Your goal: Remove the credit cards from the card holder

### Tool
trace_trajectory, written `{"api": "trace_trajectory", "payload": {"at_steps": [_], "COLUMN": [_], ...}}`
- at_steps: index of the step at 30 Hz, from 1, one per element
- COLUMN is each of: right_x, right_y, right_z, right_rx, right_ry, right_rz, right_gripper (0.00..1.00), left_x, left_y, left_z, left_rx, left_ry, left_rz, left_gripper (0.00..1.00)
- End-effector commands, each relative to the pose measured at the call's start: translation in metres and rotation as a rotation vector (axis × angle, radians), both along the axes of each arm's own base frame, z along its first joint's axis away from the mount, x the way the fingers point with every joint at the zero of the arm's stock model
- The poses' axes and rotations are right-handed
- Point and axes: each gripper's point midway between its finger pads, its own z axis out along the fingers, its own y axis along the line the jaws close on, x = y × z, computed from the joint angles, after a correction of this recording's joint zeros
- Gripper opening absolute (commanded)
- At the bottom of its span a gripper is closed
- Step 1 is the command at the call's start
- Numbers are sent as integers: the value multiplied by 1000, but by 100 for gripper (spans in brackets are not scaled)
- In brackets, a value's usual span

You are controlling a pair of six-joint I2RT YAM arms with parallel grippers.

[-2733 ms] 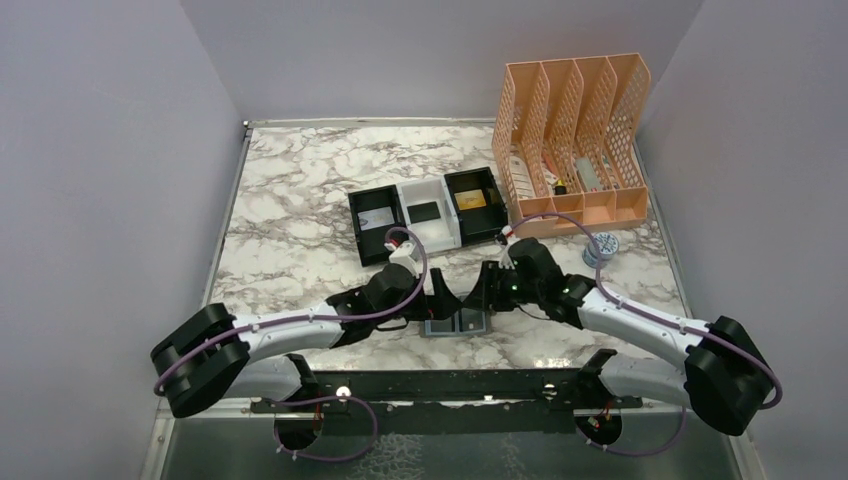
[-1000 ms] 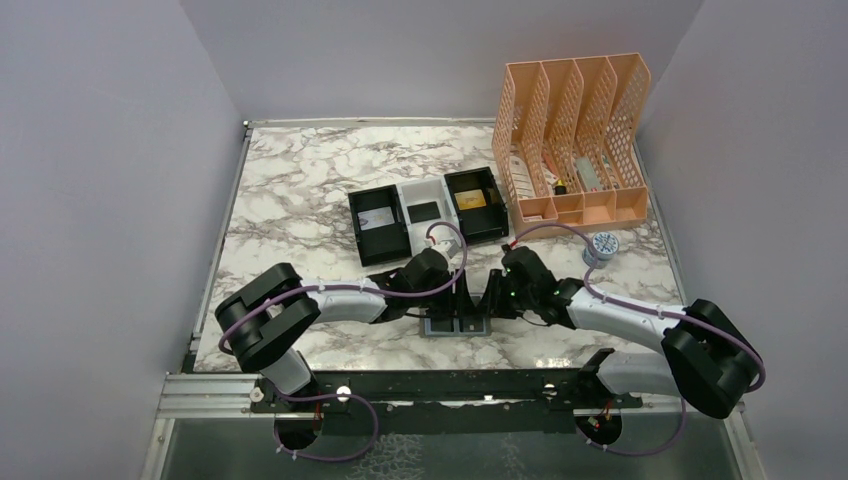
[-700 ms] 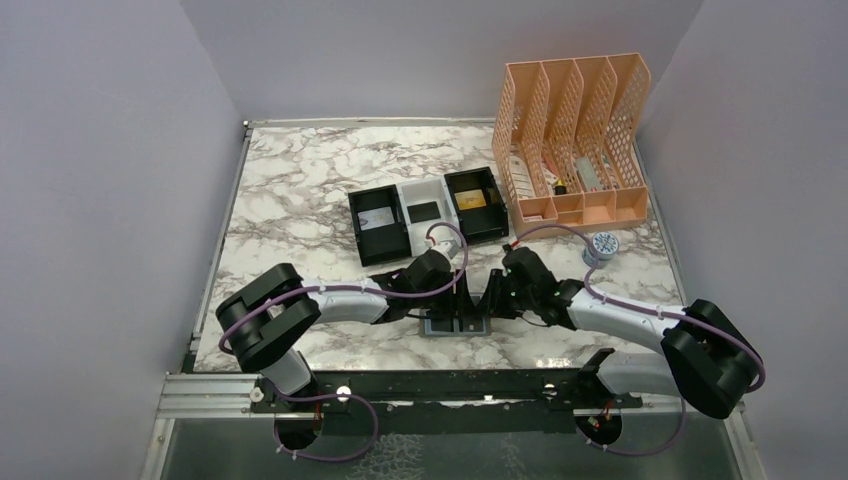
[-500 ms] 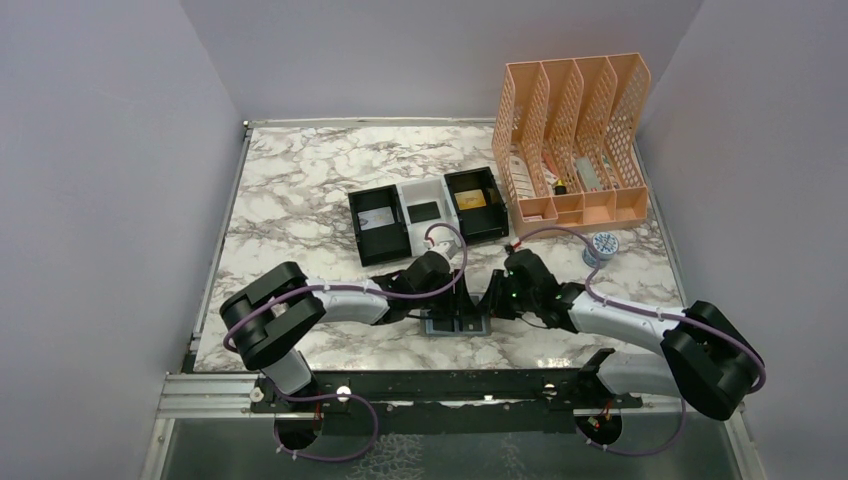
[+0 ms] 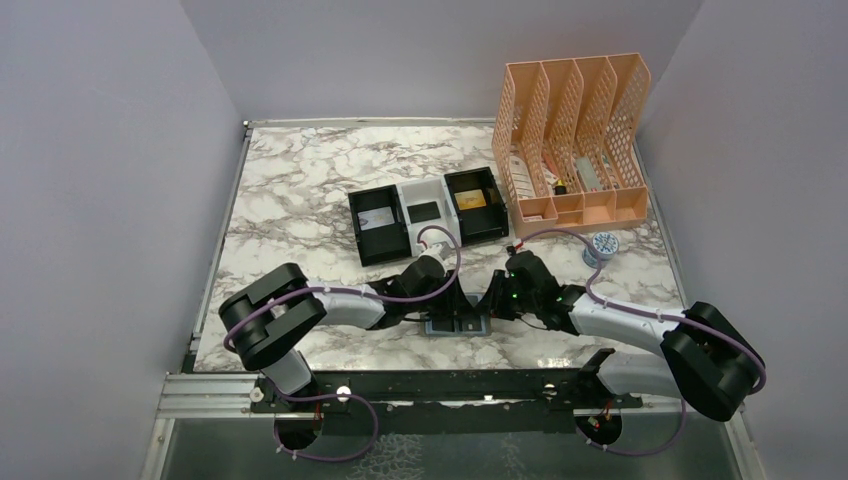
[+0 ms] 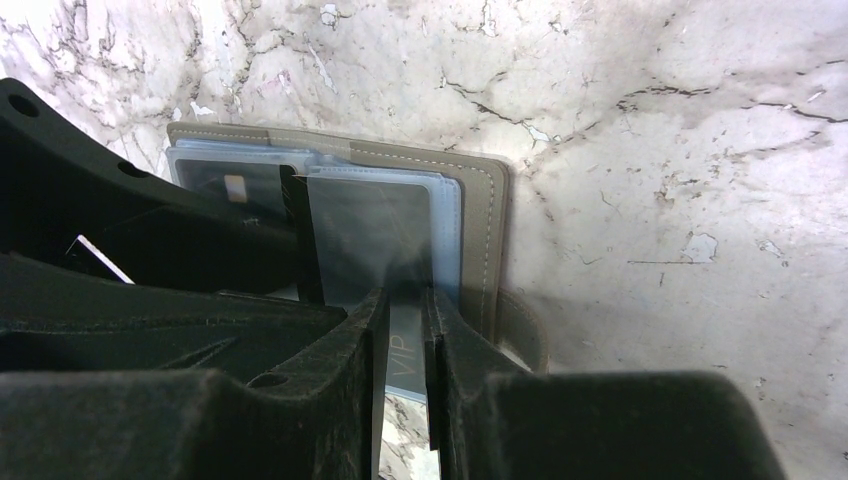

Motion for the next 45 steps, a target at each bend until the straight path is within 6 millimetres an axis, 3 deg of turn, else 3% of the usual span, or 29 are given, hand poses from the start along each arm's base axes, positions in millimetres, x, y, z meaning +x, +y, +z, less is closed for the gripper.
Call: {"api": "trace_trajectory", "payload": {"at_steps": [1,8,18,33,45], "right_x": [-29,-28,-27,-27,-24], "right_y": [-34,-35,-34,-34,-36], "right_z": [-40,-39,-38,-37,-36], "right_rx": [-160,-162,-158,-164,-182], "right_ry": [122,118,119,117,115], "right_rz": [-18,-22,-22,-22,-31], "right_gripper": [20,20,20,20,20], "left_x": [-9,-8,-10,-13,-14], "left_y": [8,13,13,13,14], "left_z": [-7,-1,1,5,8], "left_rx": [27,15,-3,-18,-25], "left_ry": [21,7,5,14,10], "left_rz": [1,23,23,16,15], "left_gripper": [44,42,26,22,7]}}
